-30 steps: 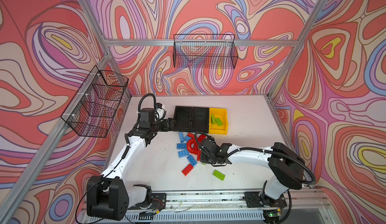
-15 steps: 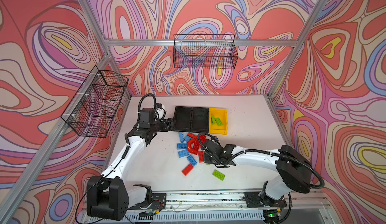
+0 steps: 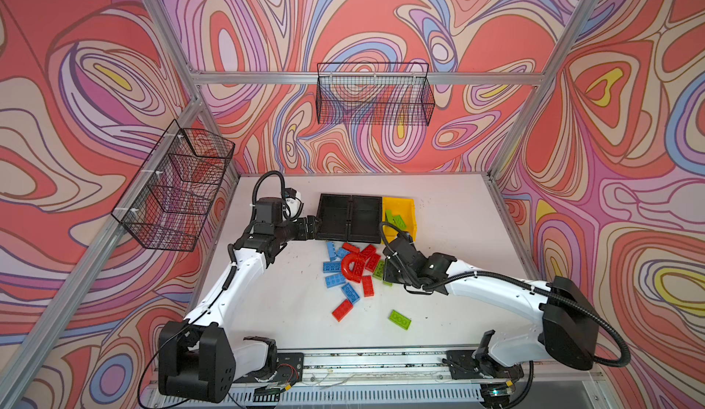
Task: Sort the legos into containers by color
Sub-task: Pick up the lego from the center of the table, then place the lego in the container.
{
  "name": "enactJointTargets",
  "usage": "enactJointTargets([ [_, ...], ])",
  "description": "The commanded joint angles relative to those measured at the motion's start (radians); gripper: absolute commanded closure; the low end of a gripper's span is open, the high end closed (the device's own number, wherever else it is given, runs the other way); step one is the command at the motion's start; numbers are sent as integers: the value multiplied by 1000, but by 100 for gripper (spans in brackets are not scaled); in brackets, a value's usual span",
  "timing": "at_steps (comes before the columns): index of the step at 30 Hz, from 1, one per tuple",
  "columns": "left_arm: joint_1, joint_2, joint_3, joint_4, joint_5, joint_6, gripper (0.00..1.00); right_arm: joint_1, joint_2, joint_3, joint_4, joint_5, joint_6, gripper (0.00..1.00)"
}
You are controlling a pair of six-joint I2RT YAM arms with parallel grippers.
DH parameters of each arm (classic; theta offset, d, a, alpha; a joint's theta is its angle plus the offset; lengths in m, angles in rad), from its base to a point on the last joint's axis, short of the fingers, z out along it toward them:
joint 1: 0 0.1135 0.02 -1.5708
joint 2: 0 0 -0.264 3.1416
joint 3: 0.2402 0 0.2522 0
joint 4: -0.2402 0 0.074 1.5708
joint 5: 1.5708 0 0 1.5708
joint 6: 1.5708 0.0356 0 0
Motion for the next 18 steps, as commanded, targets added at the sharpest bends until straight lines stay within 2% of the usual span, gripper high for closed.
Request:
enactJointTargets([
  [1,5,-3,17,-3,15,4,19,-109,-20,74,-49,24,-179,79],
  [6,5,1,19,-2,18,7,18,-294,120,259,-88,-22,-406,79],
  [9,5,-3,20,-5,15,12,18,-368,238,366,-98,-56,-493,79],
  [18,3,-27,14,-6,-8,24,18,-426,528,558,-69,-97,-628,81],
])
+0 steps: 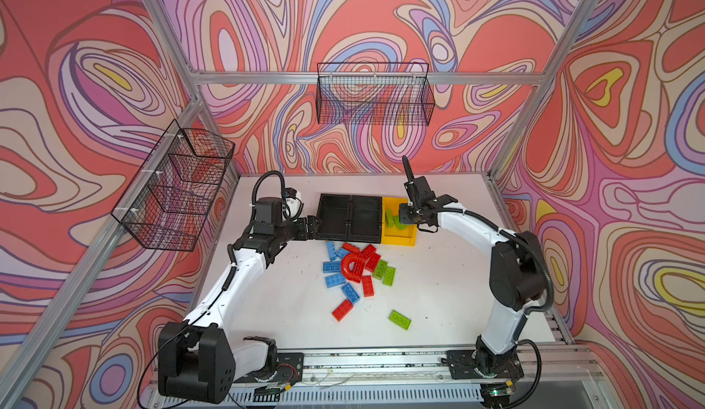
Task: Sort the legos into containers by color
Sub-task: Place the lego in the container, then pick up the lego from the center of the table.
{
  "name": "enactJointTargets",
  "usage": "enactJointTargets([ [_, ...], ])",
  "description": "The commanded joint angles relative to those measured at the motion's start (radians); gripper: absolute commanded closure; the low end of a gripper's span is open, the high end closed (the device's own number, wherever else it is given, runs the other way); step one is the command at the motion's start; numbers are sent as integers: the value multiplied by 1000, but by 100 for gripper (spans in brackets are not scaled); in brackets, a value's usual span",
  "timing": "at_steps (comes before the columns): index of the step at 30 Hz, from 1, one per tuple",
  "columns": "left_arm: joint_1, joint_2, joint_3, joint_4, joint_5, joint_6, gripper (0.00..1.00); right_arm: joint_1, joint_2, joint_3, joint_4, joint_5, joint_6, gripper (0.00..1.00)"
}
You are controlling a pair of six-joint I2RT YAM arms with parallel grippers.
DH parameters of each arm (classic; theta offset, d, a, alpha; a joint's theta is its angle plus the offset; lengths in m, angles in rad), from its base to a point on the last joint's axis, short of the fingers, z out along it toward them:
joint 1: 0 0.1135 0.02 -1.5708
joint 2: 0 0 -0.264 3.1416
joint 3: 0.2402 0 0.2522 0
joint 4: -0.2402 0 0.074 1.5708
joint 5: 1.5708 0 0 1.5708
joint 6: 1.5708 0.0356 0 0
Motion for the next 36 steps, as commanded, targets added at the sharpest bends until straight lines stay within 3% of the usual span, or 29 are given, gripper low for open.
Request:
enactJointTargets([
  [1,3,-19,14,-5,-12,17,18,1,52,52,-9,-22,-82,80],
  [7,3,-9,17,-5,-5,17,18,-7,131,105,-4,13,-113,74],
  [13,3,-12,15,-6,-13,19,18,-8,167,139,10,17,-102,54],
  [16,3,-10,17,-5,-10,19,18,-8,152,147,8,6,-95,53],
  [24,3,-9,17,-5,-14,17,18,3,-107,-3,23,-91,-57,54],
  [30,3,-9,19,-6,-23,21,18,159,-310,-209,-45,-37,-41,53],
  [36,3,7,23,-6,2,11,18,238,-383,-388,-66,-138,0,48],
])
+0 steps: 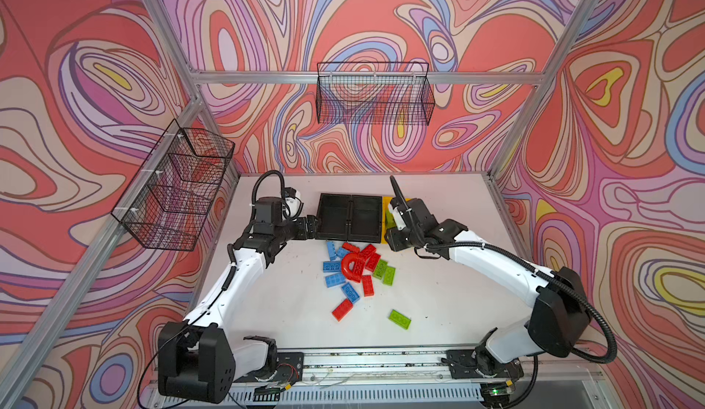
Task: Sort the legos into containers by color
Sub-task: Pick up the lego from the center of the table.
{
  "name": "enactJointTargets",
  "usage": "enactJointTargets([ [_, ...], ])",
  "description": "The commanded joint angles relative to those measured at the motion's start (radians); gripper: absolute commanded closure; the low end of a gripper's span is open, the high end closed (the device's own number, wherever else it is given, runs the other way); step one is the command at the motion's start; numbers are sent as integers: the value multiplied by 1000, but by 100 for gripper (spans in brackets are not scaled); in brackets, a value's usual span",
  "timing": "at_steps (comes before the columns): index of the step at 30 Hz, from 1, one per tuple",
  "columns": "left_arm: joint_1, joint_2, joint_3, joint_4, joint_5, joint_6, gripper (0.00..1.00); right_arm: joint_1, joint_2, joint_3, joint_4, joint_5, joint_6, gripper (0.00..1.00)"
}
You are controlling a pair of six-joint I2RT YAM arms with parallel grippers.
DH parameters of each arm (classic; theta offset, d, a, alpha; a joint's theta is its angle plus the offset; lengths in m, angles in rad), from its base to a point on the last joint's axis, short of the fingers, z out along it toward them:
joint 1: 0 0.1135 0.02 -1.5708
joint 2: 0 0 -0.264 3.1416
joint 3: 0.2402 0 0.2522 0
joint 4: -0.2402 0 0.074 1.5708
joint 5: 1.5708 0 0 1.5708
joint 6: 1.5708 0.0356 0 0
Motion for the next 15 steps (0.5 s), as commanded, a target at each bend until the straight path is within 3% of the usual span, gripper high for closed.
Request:
enactJointTargets([
  [1,3,6,23,-5,15,7,18,-6,11,-77,-59,-32,82,48],
  [9,3,1,19,-5,11,7,18,110,24,-246,168,50,436,48],
  [15,3,1,19,-5,12,7,18,171,116,-212,139,95,512,48],
])
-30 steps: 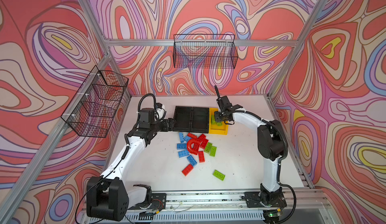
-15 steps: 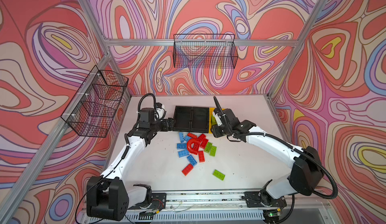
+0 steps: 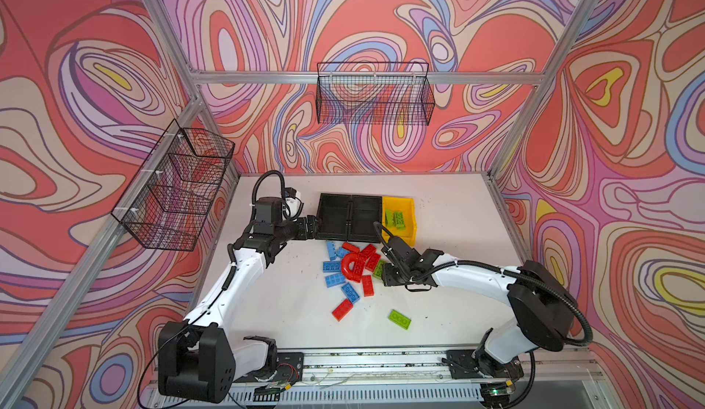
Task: Sort the legos into containers by color
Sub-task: Pick up the lego from the center of the table.
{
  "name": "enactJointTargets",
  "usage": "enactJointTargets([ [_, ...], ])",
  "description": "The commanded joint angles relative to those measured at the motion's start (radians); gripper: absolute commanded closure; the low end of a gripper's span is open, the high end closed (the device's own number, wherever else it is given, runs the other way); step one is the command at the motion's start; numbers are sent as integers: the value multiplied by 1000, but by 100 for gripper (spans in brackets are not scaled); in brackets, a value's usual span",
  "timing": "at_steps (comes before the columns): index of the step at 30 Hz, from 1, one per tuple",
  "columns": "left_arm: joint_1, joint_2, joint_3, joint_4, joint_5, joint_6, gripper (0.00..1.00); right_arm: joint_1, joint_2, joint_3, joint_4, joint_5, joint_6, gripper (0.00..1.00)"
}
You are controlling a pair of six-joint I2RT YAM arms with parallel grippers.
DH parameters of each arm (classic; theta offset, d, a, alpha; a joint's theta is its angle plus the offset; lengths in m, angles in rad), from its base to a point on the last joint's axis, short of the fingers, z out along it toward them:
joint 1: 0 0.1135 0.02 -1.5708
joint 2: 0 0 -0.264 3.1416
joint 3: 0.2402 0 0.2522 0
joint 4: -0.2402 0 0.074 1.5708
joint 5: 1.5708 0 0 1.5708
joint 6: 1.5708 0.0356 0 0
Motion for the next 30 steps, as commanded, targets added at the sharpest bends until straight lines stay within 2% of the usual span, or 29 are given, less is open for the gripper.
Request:
enactJointTargets([
  [1,3,-2,19,-5,7,8,18,9,22,13,22,48,102,48],
  [19,3,5,22,-6,2,10,18,11,73,26,-31,105,103,50],
  [30,3,2,20,-6,-2,11,18,11,113,40,-50,146,115,64],
])
